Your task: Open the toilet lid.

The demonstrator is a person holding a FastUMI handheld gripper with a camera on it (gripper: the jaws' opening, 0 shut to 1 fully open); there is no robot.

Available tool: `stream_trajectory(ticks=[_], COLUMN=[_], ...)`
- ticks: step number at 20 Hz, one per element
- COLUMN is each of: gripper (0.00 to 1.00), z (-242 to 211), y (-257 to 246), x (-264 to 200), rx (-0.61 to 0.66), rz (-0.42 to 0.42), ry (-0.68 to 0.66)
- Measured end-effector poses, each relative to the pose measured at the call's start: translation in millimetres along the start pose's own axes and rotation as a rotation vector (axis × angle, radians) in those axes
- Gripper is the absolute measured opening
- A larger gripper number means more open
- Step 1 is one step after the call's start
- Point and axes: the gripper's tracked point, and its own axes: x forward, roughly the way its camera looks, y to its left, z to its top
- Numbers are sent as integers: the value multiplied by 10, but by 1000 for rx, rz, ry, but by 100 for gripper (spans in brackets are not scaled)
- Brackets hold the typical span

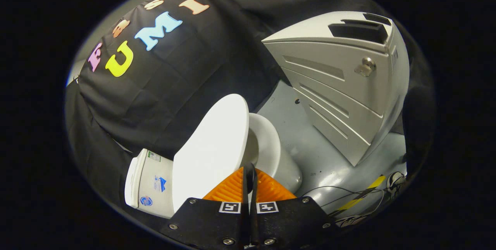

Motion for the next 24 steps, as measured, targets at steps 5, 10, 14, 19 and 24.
stream_trajectory(ticks=[5, 10, 14, 19, 24], gripper=[1, 0, 0, 0, 0], z=[152, 268, 355, 453, 485], y=[225, 480, 720, 1092, 1329], x=[-128, -306, -446, -643, -758], rx=[-103, -168, -202, -334, -383], rz=[-4, 18, 53, 69, 61], ry=[-29, -79, -125, -185, -228])
